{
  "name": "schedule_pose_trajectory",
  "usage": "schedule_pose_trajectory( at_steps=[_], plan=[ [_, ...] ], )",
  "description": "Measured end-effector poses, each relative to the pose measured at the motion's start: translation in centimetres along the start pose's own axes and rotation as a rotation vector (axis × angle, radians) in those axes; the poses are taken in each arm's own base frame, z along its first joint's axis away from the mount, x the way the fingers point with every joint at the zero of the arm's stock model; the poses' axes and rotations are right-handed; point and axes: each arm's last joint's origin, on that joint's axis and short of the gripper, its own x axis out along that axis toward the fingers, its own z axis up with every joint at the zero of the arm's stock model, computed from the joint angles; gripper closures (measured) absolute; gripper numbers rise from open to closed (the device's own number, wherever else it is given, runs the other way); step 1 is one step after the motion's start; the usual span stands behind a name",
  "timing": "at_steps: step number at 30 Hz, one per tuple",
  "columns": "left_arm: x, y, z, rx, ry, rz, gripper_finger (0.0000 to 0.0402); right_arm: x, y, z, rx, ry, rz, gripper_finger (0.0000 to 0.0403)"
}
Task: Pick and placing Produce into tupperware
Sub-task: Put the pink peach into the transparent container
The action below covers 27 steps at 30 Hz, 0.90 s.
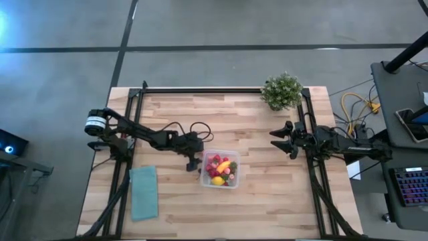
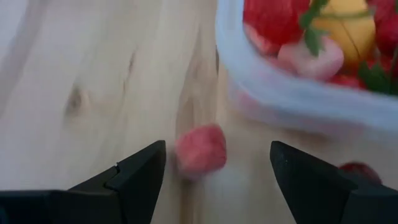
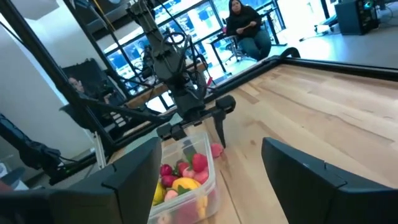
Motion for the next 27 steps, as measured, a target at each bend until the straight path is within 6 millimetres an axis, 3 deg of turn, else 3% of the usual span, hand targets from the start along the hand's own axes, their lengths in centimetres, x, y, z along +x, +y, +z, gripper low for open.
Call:
schedule_pose_trajectory(
  at_steps=[5, 11, 27],
  plan=[
    [-0.19, -0.06, 1.09, 0.05, -0.043, 0.016, 0.0127, 0.0, 0.0, 0.0, 0.0, 0.0, 0.0, 0.0129],
    [0.34, 0.07, 0.54, 0.081, -0.017, 0.031, 0.0138, 0.02, -0.01, -0.02, 0.0, 0.003, -0.002, 0.0134],
    [0.44, 0.09, 0.44, 0.089, -0.021, 0.033, 0.0268, 0.03, -0.01, -0.02, 0.0, 0.005, -0.003, 0.0134]
  ],
)
